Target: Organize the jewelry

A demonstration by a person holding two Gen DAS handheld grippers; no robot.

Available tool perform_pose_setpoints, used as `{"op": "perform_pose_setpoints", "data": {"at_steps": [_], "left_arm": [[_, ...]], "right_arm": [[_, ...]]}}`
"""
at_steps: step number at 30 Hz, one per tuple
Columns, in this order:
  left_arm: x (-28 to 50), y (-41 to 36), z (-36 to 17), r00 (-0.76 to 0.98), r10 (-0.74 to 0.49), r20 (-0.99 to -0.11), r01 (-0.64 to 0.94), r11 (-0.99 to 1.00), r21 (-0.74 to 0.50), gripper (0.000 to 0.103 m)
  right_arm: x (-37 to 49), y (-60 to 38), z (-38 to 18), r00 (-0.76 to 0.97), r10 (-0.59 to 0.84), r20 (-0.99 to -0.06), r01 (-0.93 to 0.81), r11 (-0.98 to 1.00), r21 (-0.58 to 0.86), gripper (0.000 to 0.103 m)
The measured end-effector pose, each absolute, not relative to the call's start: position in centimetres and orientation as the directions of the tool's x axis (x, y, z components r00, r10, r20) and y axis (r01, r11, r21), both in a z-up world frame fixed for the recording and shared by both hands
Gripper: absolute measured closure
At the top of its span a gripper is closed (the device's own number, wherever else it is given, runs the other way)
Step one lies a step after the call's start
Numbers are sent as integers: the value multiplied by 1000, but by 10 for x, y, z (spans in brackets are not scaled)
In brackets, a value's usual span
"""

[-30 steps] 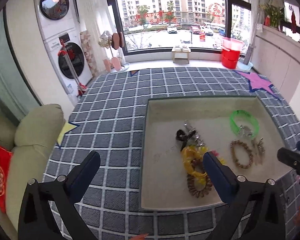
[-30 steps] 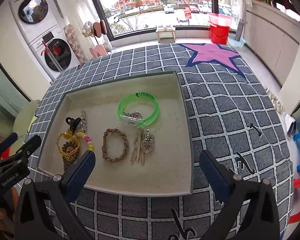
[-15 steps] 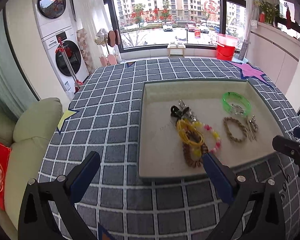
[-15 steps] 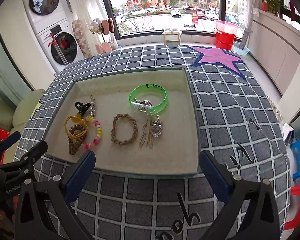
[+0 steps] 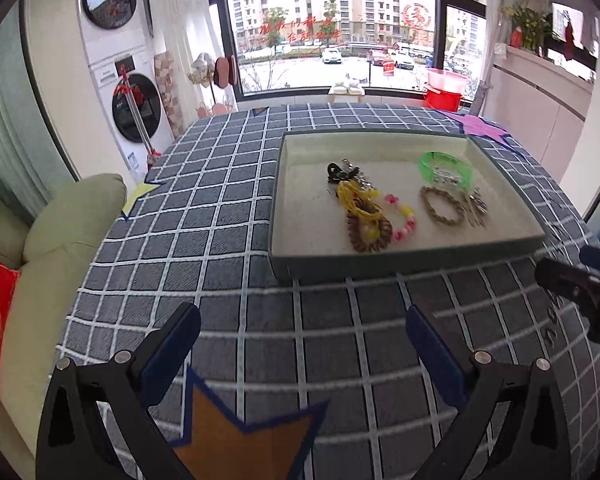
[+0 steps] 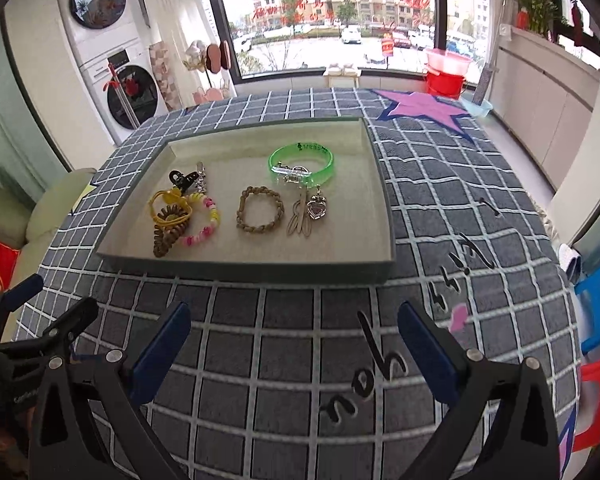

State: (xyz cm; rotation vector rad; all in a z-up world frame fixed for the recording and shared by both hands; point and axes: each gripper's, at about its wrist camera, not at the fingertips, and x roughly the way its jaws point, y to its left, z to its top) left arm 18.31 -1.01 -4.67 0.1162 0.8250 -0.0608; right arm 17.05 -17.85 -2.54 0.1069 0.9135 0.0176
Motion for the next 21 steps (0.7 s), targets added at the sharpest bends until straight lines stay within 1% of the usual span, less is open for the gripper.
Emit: {"op": "perform_pose_setpoints", "data": {"at_steps": [7, 10, 15, 21], "left_arm": [[145, -14, -31, 727, -2, -687, 93, 991, 96, 0], [133, -14, -23, 748, 19, -663, 75, 991, 114, 0], [122, -11, -14, 765, 38, -643, 56, 991, 125, 0], [110, -5, -8, 774, 29, -633, 47, 994, 103, 0]], "right_arm": [[138, -174, -17, 660, 36, -750, 54, 994, 95, 0], [125, -172, -12, 681, 11, -732, 65, 995, 76, 0], [108, -168, 0, 719, -28, -695, 80, 996, 43, 0], [92, -164, 8, 748, -49, -662, 97, 995, 35, 0]]}}
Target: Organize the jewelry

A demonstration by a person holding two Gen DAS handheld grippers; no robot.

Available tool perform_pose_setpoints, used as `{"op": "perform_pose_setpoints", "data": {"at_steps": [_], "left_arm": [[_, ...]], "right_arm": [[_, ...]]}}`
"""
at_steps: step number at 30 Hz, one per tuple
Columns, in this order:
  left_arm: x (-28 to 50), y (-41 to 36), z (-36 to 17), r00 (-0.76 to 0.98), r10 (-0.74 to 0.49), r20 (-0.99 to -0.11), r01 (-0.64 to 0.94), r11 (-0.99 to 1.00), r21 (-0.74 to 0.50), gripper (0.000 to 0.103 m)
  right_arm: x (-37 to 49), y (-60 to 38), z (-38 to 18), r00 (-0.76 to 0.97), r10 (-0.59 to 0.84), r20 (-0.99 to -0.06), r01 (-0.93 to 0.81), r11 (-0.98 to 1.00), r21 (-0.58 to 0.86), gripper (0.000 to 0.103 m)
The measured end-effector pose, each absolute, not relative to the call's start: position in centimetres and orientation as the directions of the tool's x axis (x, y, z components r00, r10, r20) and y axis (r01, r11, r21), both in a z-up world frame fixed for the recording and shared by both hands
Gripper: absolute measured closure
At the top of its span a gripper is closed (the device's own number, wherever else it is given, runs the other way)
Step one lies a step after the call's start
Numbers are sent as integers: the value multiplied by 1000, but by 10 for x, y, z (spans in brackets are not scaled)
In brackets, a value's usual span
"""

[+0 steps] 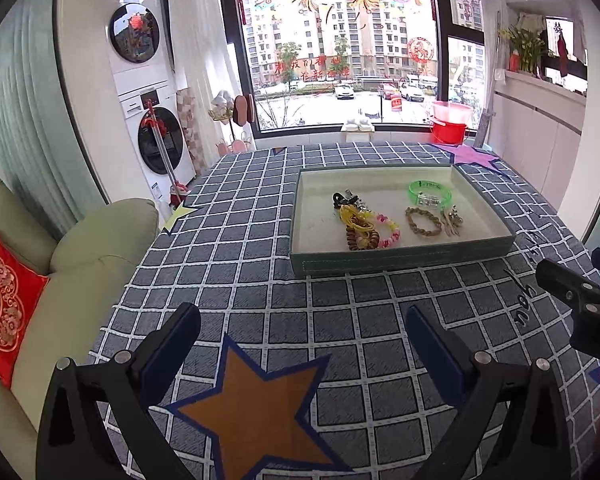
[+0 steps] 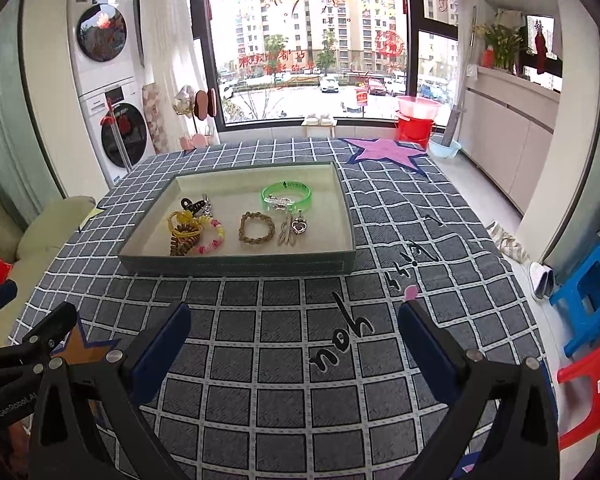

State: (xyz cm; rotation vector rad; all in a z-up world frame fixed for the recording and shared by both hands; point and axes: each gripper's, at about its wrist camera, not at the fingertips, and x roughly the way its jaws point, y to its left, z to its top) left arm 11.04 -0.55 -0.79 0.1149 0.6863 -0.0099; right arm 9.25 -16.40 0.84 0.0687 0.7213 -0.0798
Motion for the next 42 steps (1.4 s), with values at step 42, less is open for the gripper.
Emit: {"op": "perform_pose_setpoints", "data": {"at_steps": [42], "left_arm": [[108, -1, -13, 769, -2, -639, 40, 998, 45, 0]], "right_arm": [[73, -153, 18, 791, -76, -607, 93, 996, -4, 0]]}}
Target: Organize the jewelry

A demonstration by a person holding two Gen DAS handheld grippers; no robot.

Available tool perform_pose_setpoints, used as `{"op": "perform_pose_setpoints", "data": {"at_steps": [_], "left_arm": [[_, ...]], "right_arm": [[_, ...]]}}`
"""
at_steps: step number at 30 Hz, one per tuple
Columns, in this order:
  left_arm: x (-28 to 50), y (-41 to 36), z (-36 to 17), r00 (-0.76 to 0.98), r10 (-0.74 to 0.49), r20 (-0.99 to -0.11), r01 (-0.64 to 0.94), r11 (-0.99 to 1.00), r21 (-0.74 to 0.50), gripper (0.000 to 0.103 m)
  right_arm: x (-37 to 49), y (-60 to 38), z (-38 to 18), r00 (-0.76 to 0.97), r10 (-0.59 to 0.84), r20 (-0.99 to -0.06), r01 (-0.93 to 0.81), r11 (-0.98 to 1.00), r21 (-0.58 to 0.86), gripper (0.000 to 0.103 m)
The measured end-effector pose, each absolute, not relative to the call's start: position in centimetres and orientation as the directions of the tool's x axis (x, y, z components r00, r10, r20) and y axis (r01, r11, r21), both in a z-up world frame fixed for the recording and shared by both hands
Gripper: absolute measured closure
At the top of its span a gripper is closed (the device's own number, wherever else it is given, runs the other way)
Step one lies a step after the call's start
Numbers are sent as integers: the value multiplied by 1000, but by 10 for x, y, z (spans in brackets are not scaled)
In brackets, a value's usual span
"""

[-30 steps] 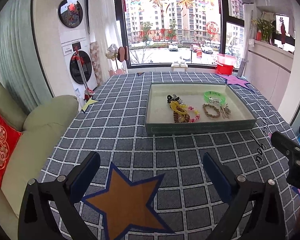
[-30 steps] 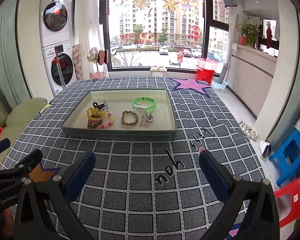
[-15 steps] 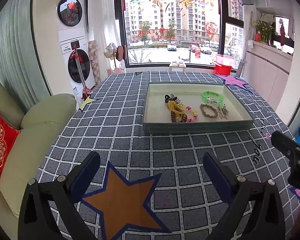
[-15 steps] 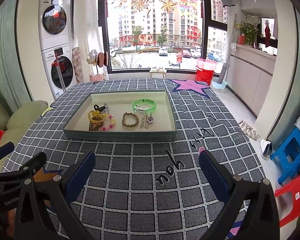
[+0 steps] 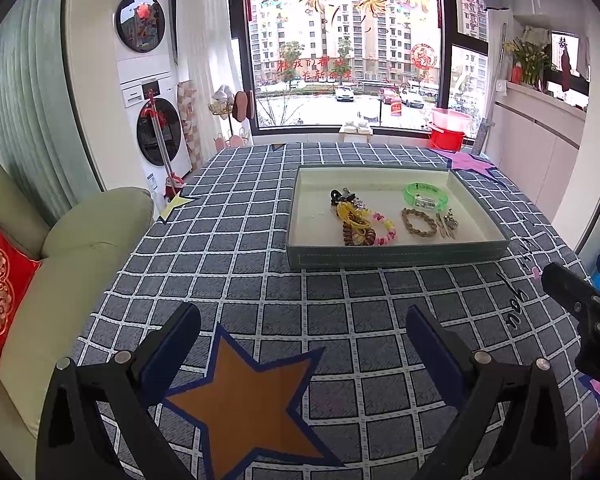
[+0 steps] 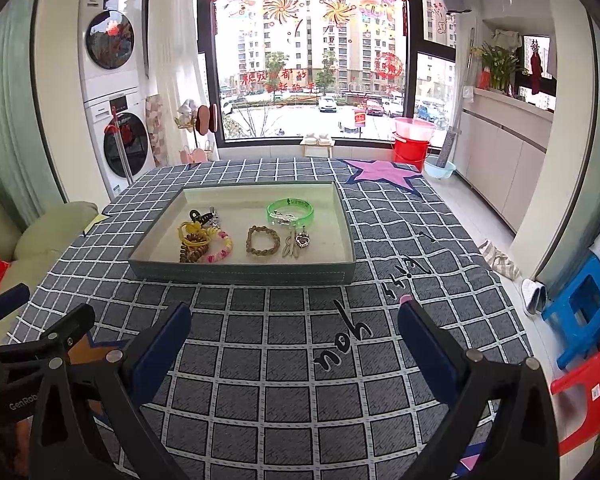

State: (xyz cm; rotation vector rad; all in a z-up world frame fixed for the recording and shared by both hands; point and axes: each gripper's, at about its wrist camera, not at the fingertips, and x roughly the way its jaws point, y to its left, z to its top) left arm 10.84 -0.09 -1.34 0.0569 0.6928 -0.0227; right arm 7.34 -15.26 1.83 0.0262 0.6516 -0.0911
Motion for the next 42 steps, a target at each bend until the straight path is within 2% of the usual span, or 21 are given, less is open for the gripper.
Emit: {"op": "perform_pose_setpoints", "data": {"at_steps": [42], "left_arm": [[111, 0, -15, 762, -6, -647, 42, 998, 41, 0]], "right_arm": [[74, -149, 17, 788, -71, -611, 90, 996, 1, 0]]}}
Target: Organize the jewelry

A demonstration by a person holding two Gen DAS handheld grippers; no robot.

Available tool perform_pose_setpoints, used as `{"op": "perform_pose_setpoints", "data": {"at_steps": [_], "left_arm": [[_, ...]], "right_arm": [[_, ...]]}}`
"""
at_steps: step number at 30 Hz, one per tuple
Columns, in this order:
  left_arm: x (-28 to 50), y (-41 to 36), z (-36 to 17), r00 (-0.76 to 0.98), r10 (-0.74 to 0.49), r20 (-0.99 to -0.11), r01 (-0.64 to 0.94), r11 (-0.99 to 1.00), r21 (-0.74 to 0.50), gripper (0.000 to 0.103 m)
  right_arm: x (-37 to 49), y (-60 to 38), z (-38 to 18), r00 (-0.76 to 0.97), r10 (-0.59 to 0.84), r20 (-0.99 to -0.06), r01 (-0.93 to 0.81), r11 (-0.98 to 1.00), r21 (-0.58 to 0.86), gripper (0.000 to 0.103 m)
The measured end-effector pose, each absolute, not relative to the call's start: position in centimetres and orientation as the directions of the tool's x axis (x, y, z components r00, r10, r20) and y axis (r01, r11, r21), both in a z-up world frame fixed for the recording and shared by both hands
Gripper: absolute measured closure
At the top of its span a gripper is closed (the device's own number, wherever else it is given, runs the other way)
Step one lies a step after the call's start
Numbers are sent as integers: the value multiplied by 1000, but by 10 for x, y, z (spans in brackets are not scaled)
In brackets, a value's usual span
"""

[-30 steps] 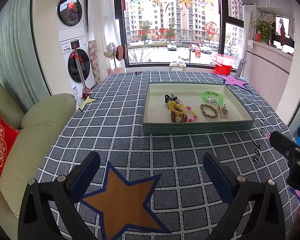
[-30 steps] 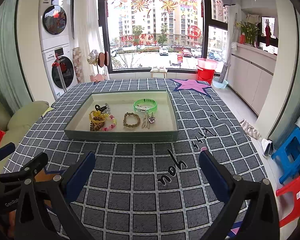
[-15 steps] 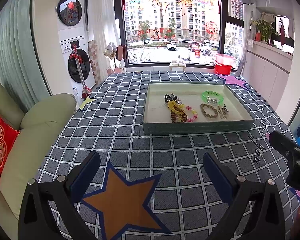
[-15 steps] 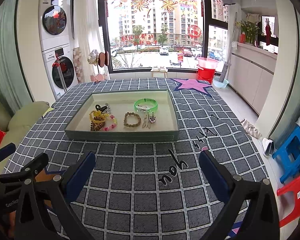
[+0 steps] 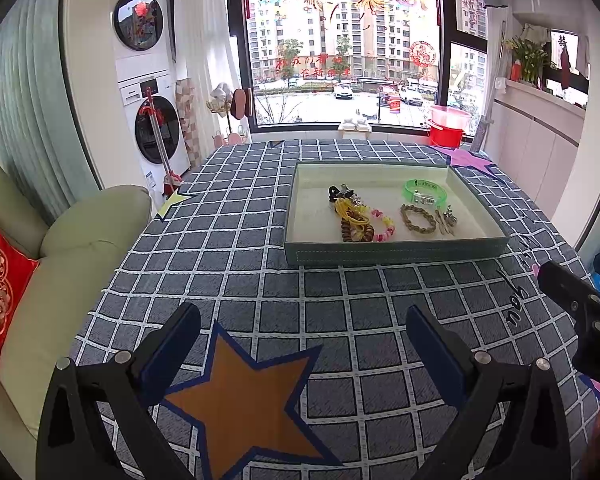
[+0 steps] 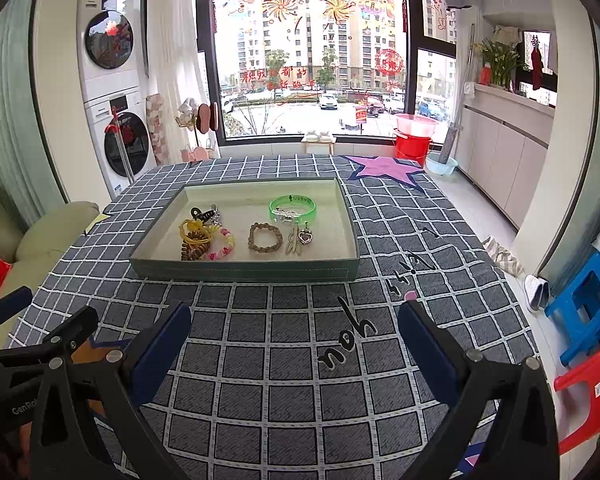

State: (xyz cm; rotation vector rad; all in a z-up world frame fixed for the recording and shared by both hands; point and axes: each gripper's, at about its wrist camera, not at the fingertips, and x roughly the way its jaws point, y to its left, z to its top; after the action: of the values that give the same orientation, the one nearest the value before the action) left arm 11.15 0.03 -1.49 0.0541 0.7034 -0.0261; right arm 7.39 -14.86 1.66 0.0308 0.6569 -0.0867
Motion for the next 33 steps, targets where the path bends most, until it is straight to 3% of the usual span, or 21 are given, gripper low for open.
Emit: {"op": "perform_pose_setpoints", "data": {"at_steps": [33], "left_arm": [[112, 1, -20, 753, -5, -658, 54, 997, 53, 0]], "right_arm": [[74, -147, 16, 787, -68, -613, 89, 996, 4, 0]]}}
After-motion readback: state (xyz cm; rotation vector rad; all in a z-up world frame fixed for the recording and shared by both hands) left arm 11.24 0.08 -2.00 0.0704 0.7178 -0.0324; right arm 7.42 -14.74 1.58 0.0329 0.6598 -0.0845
